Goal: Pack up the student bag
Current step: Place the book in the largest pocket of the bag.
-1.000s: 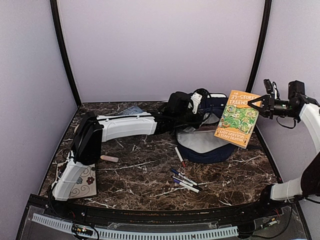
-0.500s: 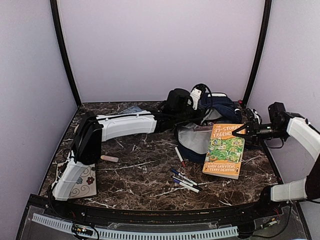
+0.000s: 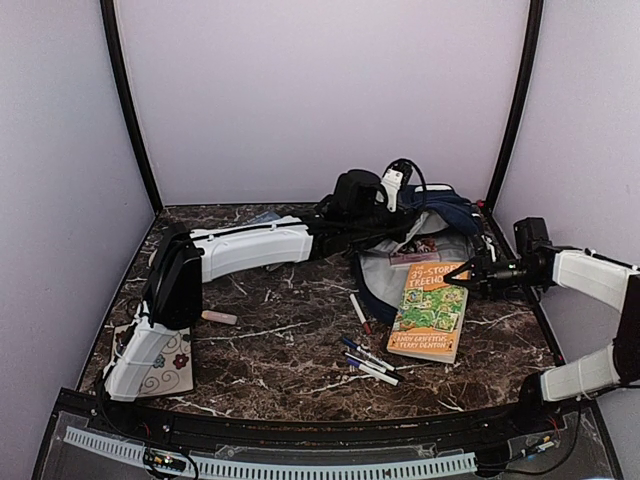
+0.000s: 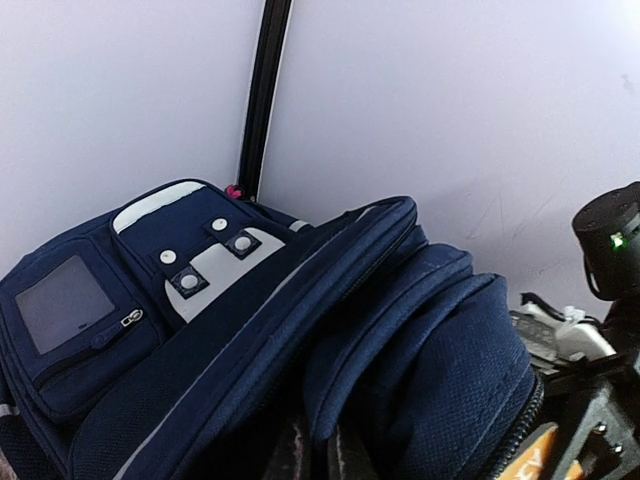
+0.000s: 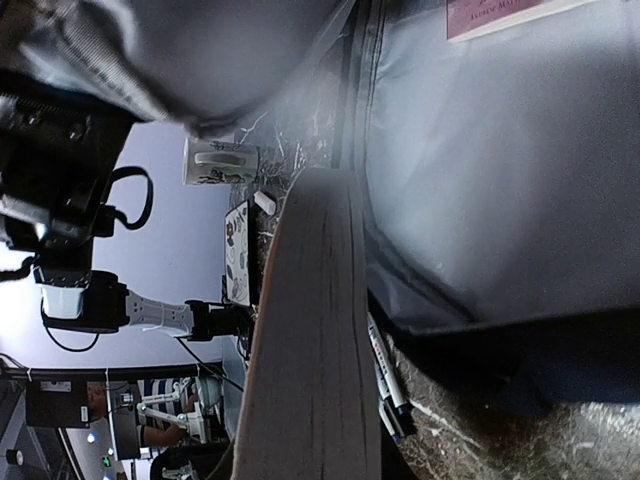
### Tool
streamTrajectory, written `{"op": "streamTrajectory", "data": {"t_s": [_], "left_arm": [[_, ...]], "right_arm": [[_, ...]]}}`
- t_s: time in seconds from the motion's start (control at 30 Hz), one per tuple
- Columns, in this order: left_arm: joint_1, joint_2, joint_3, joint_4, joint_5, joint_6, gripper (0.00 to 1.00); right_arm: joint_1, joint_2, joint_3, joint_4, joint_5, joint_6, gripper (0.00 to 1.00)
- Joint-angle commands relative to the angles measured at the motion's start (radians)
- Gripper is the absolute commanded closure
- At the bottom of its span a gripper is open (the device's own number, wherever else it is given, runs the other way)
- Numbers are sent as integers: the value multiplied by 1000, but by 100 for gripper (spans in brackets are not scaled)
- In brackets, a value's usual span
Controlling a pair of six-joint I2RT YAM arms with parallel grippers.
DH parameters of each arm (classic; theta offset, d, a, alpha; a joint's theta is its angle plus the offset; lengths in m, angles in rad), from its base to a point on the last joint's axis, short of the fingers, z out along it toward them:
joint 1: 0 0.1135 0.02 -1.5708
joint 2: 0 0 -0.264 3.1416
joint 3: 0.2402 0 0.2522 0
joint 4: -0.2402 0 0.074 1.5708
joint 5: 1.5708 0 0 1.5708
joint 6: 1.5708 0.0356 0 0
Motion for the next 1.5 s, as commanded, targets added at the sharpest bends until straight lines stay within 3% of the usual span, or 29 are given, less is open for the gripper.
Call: {"op": "streamTrajectory", "data": {"t_s": [0.0,0.33,0.57,0.93,1.13,1.23,1.27,1.47], "left_arm": [[-37,-65,85,99,34,-19,100],[-87,-91,90,38,31,34,100],[-97,-103,82,19,38,50,100],[-97,-164,-15,15,31,63,100],[-97,-187,-56,24,37,60,100],[-97,-193,-59,10,32,65,100],[-97,-196,-64,8,30,67,100],[-96,-216,-102,22,13,64,100]], "right_arm": [[19,92,66,229,-2,74,100],[26,356,202,286,95,4,100],[27,535,244,421,146,-15,100],[26,581,224,656,224,72,99],[25,574,245,587,251,51,79],[25,538,264,463,273,14,65],[25,520,266,423,304,-36,56],[24,473,303,153,363,-243,38]]}}
